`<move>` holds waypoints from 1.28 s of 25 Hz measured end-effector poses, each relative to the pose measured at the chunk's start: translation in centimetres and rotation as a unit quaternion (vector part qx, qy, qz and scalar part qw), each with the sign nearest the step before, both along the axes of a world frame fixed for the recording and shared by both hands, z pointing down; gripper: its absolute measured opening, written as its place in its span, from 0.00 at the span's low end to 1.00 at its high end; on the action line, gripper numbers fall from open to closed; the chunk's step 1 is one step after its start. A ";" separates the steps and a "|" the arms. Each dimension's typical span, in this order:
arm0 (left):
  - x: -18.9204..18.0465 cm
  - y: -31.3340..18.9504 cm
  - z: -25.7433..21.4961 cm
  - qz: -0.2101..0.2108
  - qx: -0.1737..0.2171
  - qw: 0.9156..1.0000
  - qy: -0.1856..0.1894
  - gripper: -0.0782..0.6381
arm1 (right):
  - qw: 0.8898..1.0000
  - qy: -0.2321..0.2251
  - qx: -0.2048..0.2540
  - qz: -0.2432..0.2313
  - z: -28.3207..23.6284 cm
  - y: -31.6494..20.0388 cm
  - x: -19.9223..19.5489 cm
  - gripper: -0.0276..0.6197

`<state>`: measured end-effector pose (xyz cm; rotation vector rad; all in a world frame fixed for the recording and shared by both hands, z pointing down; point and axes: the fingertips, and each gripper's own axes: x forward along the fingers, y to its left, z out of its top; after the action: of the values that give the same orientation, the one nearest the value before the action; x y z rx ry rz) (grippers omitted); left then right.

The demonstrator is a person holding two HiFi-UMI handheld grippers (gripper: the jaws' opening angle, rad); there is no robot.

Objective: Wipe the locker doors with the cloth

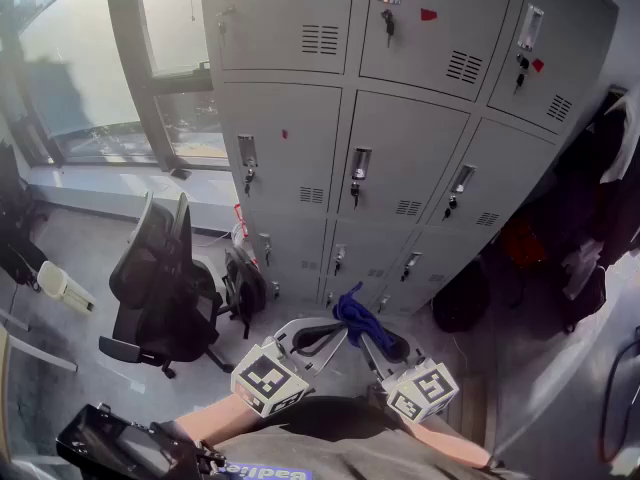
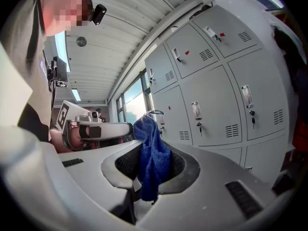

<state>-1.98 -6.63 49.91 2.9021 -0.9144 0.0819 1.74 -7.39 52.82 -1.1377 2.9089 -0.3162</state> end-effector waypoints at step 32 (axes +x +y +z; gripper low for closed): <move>7.6 -4.7 -3.2 0.014 0.025 1.000 -0.007 0.12 | 0.999 -0.039 0.018 0.025 -2.7 -4.2 7.2 0.16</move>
<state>5.61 -11.32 46.70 2.9639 -0.8903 0.0830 8.97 -11.58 50.15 -1.1636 2.8030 -0.2999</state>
